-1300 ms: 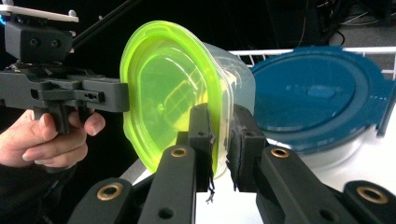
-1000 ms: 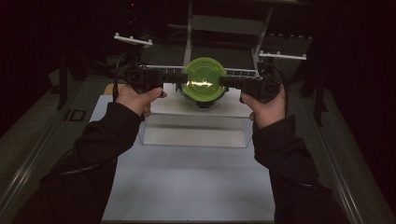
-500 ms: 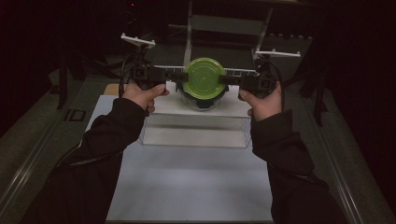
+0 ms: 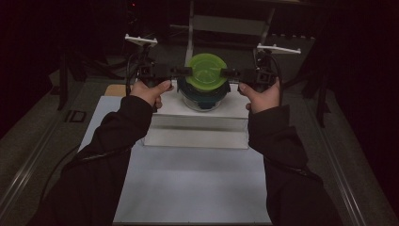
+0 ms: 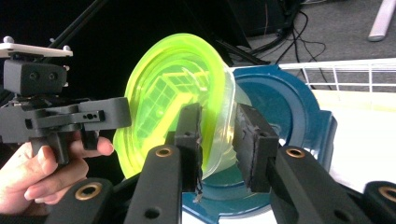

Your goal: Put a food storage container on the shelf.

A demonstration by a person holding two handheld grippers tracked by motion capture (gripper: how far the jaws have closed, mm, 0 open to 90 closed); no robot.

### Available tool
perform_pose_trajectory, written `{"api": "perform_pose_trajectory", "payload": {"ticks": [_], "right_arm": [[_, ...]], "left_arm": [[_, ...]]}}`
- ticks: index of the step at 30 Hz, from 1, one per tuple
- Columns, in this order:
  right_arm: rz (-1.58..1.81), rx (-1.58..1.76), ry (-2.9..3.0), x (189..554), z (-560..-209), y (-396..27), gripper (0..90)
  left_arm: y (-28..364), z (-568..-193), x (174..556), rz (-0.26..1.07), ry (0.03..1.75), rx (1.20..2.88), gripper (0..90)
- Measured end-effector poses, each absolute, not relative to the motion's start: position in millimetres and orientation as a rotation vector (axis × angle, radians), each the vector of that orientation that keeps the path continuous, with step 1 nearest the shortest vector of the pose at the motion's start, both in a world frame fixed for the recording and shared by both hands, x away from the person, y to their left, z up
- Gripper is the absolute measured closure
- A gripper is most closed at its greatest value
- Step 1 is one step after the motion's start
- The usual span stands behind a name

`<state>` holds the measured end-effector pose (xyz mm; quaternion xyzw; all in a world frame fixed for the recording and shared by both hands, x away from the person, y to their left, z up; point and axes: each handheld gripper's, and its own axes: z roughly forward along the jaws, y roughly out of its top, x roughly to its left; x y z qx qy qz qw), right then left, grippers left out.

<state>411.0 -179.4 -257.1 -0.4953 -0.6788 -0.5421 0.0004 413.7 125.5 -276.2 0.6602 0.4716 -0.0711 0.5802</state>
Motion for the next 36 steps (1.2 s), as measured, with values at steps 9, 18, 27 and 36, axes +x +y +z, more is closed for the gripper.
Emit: {"api": "perform_pose_trajectory", "payload": {"ticks": [9, 18, 27, 36], "right_arm": [[-1.68, -1.598, -2.107, 422, -257, -178, 65.9], [-1.683, -1.609, -2.118, 427, -256, -178, 55.6], [-1.699, -1.579, -2.185, 424, -250, -175, 37.5], [-1.762, -1.447, -2.216, 415, -247, -176, 22.1]], "left_arm": [[117, -279, 418, -0.134, 1.123, 1.528, 57.1], [116, -278, 422, -0.114, 1.143, 1.533, 43.5], [121, -275, 419, -0.099, 1.111, 1.508, 29.8], [126, -268, 401, 0.02, 0.981, 1.502, 3.1]]}}
